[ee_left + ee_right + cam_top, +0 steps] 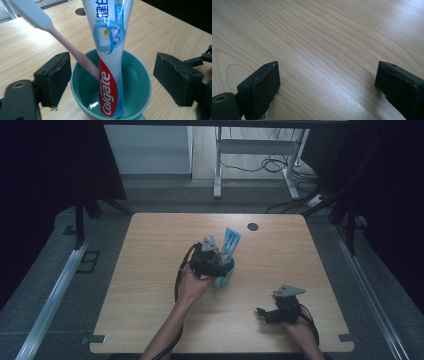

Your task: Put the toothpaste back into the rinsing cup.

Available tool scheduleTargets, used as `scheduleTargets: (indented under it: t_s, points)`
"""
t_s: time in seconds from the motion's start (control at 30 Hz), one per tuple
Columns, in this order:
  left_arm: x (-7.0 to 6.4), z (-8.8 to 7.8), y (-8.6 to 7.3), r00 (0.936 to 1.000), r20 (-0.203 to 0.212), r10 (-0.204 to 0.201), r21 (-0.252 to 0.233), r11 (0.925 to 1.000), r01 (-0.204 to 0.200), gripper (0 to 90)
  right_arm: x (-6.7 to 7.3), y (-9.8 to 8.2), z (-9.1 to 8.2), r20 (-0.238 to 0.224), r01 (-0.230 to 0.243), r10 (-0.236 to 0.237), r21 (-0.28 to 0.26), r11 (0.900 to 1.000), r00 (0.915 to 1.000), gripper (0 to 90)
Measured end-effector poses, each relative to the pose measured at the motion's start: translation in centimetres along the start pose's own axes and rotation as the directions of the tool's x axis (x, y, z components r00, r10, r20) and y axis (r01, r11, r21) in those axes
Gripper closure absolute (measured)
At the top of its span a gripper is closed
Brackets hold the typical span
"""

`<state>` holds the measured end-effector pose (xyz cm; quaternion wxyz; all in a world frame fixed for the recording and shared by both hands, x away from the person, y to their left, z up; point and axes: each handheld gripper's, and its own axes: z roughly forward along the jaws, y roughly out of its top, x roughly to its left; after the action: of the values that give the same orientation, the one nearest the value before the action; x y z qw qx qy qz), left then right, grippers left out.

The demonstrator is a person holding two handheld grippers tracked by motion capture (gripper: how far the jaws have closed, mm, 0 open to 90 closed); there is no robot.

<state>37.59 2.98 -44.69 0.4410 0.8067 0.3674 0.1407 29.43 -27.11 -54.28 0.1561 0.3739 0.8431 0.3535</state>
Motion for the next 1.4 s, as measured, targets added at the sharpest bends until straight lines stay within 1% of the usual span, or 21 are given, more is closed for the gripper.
scheduleTargets:
  t_s: [0.07, 0.17, 0.2, 0.37, 0.5, 0.67, 0.77, 0.93, 1.07, 1.17, 1.3, 1.4]
  points:
    - [0.0, -0.3, 0.0, 1.0, -0.008, 0.001, 0.012, 0.9999, -0.001, 14.1, 0.0, 0.0, 0.0, 0.0, 0.0, 0.0, 0.0, 1.0, 1.0, 5.5]
    - [-0.1, -0.6, -0.1, 1.0, -0.005, 0.006, 0.018, 0.9998, -0.006, 10.1, 0.0, 0.0, 0.0, 0.0, 0.0, 0.0, 0.0, 1.0, 1.0, 5.5]
    - [-0.1, -0.7, -0.1, 0.9998, -0.007, 0.018, 0.028, 0.9995, -0.018, 8.8, 0.0, 0.0, 0.0, 0.0, 0.0, 0.0, 0.0, 1.0, 1.0, 5.5]
    - [-0.2, -1.4, -0.2, 0.9995, -0.008, 0.029, 0.032, 0.9991, -0.029, 3.6, 0.0, 0.0, 0.0, 0.0, 0.0, 0.0, 0.001, 1.0, 1.0, 5.5]
    - [-0.2, -1.9, -0.4, 0.9994, -0.009, 0.033, 0.024, 0.9992, -0.032, 2.2, 0.0, 0.0, 0.0, 0.0, 0.001, -0.001, 0.0, 1.0, 1.0, 5.5]
    - [-0.2, -2.4, -0.8, 0.9982, -0.022, 0.056, 0.03, 0.9981, -0.055, 0.0, 0.0, 0.0, 0.0, 0.0, 0.001, -0.001, 0.0, 1.0, 1.0, 5.5]
    - [-0.3, -2.7, -1.2, 0.9982, -0.025, 0.054, 0.026, 0.9983, -0.053, 0.0, 0.0, 0.0, 0.0, 0.0, 0.001, -0.001, 0.0, 1.0, 1.0, 5.5]
    - [0.0, -3.2, -1.8, 0.9977, -0.022, 0.064, 0.041, 0.9972, -0.063, 0.0, 0.0, 0.0, 0.0, 0.001, 0.001, -0.001, 0.0, 1.0, 1.0, 5.5]
    - [0.3, -3.7, -2.5, 0.9986, -0.014, 0.051, 0.035, 0.9981, -0.051, 0.0, 0.0, 0.0, 0.0, 0.001, 0.001, -0.001, 0.0, 1.0, 1.0, 5.5]
    - [0.6, -4.2, -3.3, 0.9994, -0.013, 0.032, 0.027, 0.9991, -0.032, 0.0, 0.0, 0.0, 0.0, 0.0, 0.0, 0.0, 0.0, 1.0, 1.0, 5.5]
    - [0.9, -4.9, -4.2, 0.9997, -0.012, 0.022, 0.021, 0.9995, -0.022, 0.0, 0.0, 0.0, 0.0, 0.001, 0.0, 0.0, 0.0, 1.0, 1.0, 5.5]
    - [1.2, -5.4, -4.9, 0.9999, -0.014, 0.009, 0.007, 0.9999, -0.009, 0.0, 0.0, 0.0, 0.0, 0.001, 0.0, 0.0, -0.001, 1.0, 1.0, 5.5]
